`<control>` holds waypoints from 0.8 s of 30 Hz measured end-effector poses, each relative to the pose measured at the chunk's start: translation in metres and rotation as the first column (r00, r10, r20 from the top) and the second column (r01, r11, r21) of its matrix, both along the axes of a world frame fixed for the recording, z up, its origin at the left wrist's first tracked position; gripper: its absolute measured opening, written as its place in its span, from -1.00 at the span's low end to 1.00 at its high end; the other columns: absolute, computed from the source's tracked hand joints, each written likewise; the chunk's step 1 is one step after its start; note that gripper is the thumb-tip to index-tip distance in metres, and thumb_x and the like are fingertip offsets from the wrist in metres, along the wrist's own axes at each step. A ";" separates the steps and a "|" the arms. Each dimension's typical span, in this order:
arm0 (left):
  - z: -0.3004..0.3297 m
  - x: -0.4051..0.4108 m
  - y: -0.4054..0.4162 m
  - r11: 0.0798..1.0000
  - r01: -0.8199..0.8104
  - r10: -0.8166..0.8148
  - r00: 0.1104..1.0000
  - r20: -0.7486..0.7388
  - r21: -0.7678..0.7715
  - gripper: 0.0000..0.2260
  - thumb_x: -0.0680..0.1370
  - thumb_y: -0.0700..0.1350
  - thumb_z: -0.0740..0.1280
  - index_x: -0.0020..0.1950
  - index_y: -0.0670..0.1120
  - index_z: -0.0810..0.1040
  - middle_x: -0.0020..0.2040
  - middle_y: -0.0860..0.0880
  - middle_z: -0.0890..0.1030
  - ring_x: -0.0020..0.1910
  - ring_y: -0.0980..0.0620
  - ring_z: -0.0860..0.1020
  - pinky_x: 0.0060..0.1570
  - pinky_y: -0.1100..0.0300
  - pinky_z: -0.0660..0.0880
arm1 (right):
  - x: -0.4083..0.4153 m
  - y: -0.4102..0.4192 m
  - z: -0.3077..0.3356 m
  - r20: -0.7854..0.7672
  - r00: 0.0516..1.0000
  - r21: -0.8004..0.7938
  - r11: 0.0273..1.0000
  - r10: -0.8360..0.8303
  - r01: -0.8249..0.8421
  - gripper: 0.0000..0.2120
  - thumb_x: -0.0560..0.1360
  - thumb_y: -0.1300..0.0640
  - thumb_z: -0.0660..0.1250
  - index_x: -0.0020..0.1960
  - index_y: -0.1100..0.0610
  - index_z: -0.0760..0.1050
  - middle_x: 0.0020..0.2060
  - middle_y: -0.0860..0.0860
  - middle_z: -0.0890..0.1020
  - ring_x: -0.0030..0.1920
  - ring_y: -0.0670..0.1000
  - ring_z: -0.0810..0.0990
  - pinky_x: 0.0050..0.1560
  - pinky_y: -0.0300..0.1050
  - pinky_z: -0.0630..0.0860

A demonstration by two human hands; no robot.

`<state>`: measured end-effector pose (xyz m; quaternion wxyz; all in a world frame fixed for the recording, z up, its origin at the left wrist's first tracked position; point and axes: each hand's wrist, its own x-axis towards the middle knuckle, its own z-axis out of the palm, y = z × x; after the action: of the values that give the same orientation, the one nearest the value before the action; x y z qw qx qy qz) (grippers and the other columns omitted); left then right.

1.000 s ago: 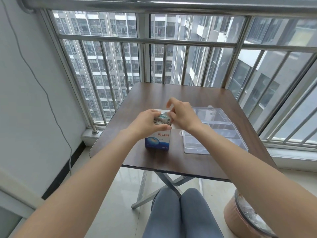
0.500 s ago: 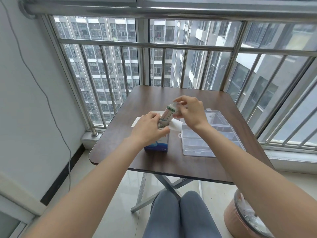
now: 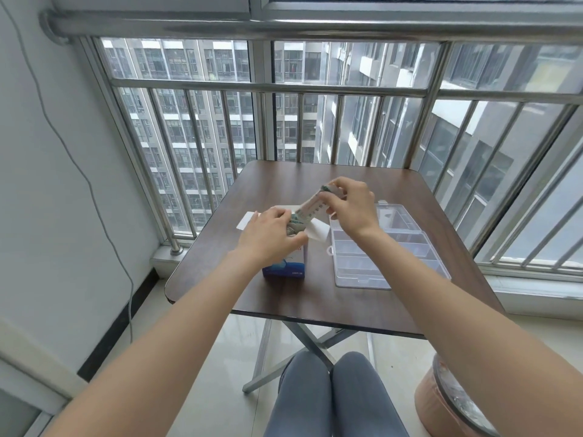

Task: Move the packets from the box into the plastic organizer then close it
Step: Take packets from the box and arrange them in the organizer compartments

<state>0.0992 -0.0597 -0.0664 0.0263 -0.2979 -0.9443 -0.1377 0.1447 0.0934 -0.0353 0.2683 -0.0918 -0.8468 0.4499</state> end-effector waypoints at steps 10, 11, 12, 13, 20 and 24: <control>0.014 0.025 0.022 0.822 0.266 -0.173 0.959 -0.225 0.503 -0.65 0.57 -0.17 0.23 0.35 -0.19 0.43 0.34 -0.10 0.46 0.35 -0.04 0.37 0.30 0.29 0.18 | 0.041 0.039 -0.015 0.050 0.992 -0.579 0.813 0.112 -0.062 -0.95 0.49 0.28 0.36 -0.15 0.20 0.53 -0.30 0.11 0.58 -0.48 -0.14 0.54 -0.36 -0.32 0.53; 0.018 0.031 0.030 0.810 0.283 -0.217 0.958 -0.187 0.513 -0.68 0.60 -0.18 0.21 0.34 -0.19 0.44 0.31 -0.09 0.48 0.32 -0.03 0.40 0.25 0.32 0.20 | 0.046 0.041 -0.016 0.047 0.989 -0.581 0.810 0.138 -0.085 -0.96 0.48 0.28 0.36 -0.14 0.20 0.54 -0.31 0.10 0.59 -0.47 -0.13 0.55 -0.36 -0.32 0.53; 0.019 0.035 0.040 0.817 0.276 -0.257 0.960 -0.110 0.507 -0.68 0.62 -0.16 0.18 0.36 -0.18 0.42 0.31 -0.09 0.48 0.30 -0.02 0.41 0.21 0.33 0.22 | 0.052 0.043 -0.017 0.039 0.986 -0.582 0.806 0.163 -0.110 -0.97 0.48 0.29 0.36 -0.13 0.20 0.54 -0.33 0.08 0.60 -0.45 -0.12 0.56 -0.35 -0.32 0.53; 0.021 0.037 0.047 0.833 0.266 -0.290 0.957 -0.026 0.485 -0.67 0.63 -0.13 0.16 0.39 -0.17 0.39 0.31 -0.08 0.49 0.29 -0.01 0.43 0.18 0.33 0.25 | 0.056 0.044 -0.017 0.026 0.982 -0.583 0.801 0.185 -0.135 -0.98 0.49 0.29 0.35 -0.12 0.20 0.55 -0.36 0.04 0.61 -0.44 -0.12 0.57 -0.34 -0.32 0.52; 0.008 0.043 0.070 0.789 -0.033 -0.475 0.603 0.642 0.614 -0.69 0.64 -0.05 0.16 0.06 -0.29 0.52 -0.21 -0.13 0.64 -0.34 0.07 0.61 -0.22 0.20 0.55 | 0.074 0.057 -0.021 -0.013 0.982 -0.543 0.823 0.188 -0.165 -0.90 0.48 0.35 0.33 -0.04 0.23 0.57 -0.41 -0.06 0.66 -0.47 -0.14 0.56 -0.34 -0.32 0.51; -0.002 0.043 0.072 0.707 -0.130 -0.466 0.653 0.596 0.695 -0.81 0.59 -0.16 0.27 0.12 -0.23 0.53 -0.19 -0.09 0.63 -0.36 0.09 0.60 -0.28 0.28 0.55 | 0.074 0.062 -0.026 0.075 0.986 -0.520 0.849 0.147 -0.087 -0.79 0.47 0.31 0.37 0.10 0.25 0.53 -0.37 -0.05 0.68 -0.45 -0.11 0.61 -0.40 -0.35 0.43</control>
<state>0.1423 0.0127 -0.0688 -0.2634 -0.2778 -0.7142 -0.5860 0.2187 0.1556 -0.0610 0.1582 -0.1334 -0.7132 0.6697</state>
